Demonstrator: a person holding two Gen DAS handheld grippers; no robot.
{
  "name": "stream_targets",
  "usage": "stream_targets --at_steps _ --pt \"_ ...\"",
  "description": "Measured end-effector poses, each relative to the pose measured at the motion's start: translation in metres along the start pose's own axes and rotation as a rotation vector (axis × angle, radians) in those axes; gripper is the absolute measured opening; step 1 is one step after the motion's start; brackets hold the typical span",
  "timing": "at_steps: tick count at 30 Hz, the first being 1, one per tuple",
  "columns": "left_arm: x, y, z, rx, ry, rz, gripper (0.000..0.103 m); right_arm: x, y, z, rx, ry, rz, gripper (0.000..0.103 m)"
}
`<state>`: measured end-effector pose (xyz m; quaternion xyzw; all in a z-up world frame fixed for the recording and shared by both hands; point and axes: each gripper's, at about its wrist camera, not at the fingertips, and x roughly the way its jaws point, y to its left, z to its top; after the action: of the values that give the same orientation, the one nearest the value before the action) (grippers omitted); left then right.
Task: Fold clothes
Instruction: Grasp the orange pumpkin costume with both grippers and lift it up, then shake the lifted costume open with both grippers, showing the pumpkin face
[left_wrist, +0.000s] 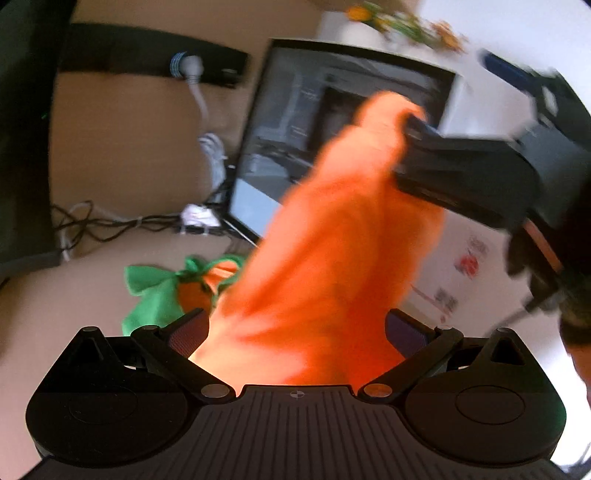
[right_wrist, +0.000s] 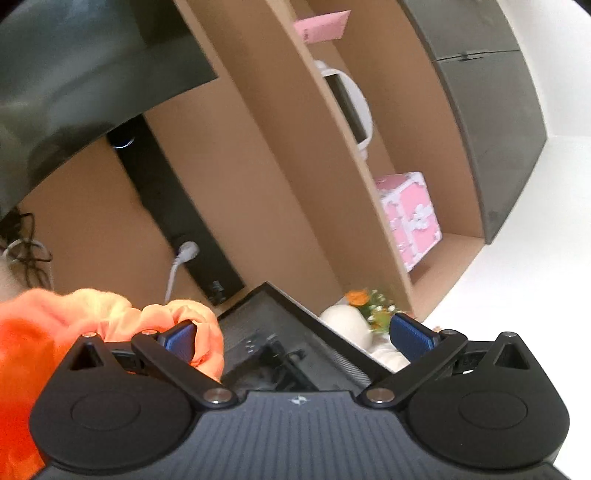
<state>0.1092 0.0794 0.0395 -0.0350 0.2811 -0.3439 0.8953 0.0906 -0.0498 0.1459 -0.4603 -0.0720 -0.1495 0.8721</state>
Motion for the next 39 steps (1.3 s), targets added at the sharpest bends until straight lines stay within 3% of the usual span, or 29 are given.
stream_targets --at_steps 2,6,8,10,13,15,18,22,24,26,29,33,36,39 --pt "0.003 -0.007 -0.006 0.052 0.028 0.017 0.103 -0.003 0.007 -0.001 0.008 -0.013 0.010 0.103" --pt "0.020 -0.005 -0.023 0.155 0.087 0.272 0.103 -0.011 0.009 -0.002 0.049 -0.041 0.015 0.103" --pt "0.019 0.014 -0.024 0.075 0.101 0.298 0.103 -0.015 0.006 -0.004 0.068 -0.051 0.029 0.103" --pt "0.018 0.036 -0.025 -0.017 0.114 0.386 0.103 -0.018 0.005 -0.009 0.084 -0.041 0.053 0.103" --pt "0.015 0.070 -0.025 -0.118 0.119 0.569 0.103 -0.025 0.017 -0.027 0.082 0.053 0.100 0.103" --pt "0.005 0.085 -0.026 -0.140 0.097 0.640 0.103 -0.033 0.036 -0.044 0.035 0.133 0.133 0.103" --pt "-0.008 0.095 -0.030 -0.122 0.090 0.684 0.103 -0.053 0.066 -0.072 -0.054 0.238 0.202 0.103" --pt "-0.015 0.101 -0.046 -0.059 0.163 0.711 0.103 -0.070 0.098 -0.103 -0.152 0.385 0.340 0.103" --pt "-0.022 0.104 -0.050 -0.035 0.181 0.724 0.103 -0.073 0.099 -0.106 -0.154 0.390 0.377 0.103" --pt "-0.040 0.105 -0.039 0.006 0.121 0.774 0.103 -0.074 0.091 -0.100 -0.133 0.369 0.397 0.103" --pt "-0.082 0.108 -0.007 0.028 -0.018 0.834 0.103 -0.057 0.039 -0.069 0.034 0.304 0.418 0.103" --pt "-0.164 0.094 0.056 -0.006 -0.325 0.802 0.103 -0.040 -0.016 -0.024 0.079 0.108 0.251 0.103" --pt "-0.205 0.060 0.081 0.090 -0.520 0.842 0.103 -0.029 -0.055 0.010 0.103 -0.052 0.114 0.103" --pt "-0.232 0.030 0.088 0.178 -0.641 0.889 0.103 -0.024 -0.085 0.037 0.123 -0.181 0.006 0.103"
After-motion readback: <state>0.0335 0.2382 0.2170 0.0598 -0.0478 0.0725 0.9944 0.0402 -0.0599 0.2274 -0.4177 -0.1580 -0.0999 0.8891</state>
